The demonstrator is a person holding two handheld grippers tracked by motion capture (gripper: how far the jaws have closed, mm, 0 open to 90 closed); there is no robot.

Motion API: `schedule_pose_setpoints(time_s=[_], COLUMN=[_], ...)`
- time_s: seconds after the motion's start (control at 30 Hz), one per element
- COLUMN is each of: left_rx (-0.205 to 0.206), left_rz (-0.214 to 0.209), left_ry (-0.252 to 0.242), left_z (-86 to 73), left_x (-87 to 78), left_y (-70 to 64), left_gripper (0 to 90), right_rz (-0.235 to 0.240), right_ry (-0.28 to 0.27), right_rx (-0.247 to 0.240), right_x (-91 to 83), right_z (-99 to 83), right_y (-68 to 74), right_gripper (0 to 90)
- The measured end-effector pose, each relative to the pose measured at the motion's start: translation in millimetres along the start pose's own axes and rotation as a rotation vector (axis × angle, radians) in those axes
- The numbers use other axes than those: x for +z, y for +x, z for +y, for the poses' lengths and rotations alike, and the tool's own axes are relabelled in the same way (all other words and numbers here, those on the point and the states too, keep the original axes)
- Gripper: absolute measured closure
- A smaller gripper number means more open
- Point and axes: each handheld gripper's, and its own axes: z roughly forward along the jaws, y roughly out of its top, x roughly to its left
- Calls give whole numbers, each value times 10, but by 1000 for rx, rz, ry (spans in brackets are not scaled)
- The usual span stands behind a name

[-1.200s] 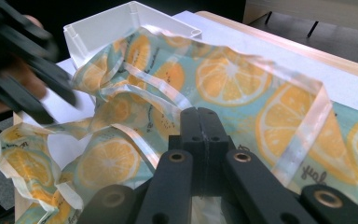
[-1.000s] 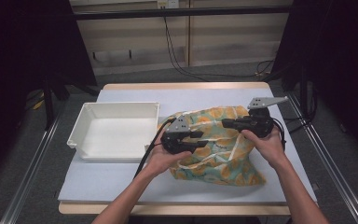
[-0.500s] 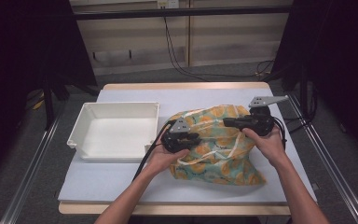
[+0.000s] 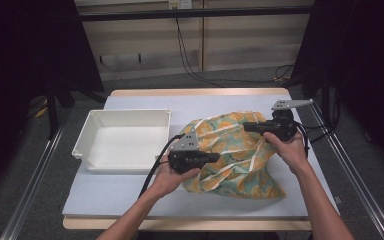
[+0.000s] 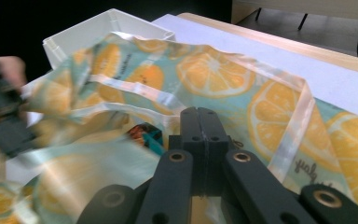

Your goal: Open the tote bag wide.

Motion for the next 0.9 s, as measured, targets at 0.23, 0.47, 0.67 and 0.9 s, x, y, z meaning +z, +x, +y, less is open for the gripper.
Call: schedule_pose_setpoints(time_s=[0.23, 0.47, 0.67, 0.9], left_rx=[30, 42, 55, 69], left_rz=[-117, -181, -240, -293], left_ry=[-8, 8, 43, 100], left_z=[-49, -170, -268, -470], left_x=[-98, -169, -199, -247], left_y=[-371, -583, -733, -874], left_gripper=[900, 900, 900, 900], right_rz=[-13, -22, -52, -116], right_ry=[-6, 5, 23, 59], right_rx=[34, 50, 56, 60], right_x=[24, 85, 182, 316], right_z=[-21, -23, 3, -62], right_y=[-111, -211, -306, -400], right_gripper=[900, 900, 900, 900])
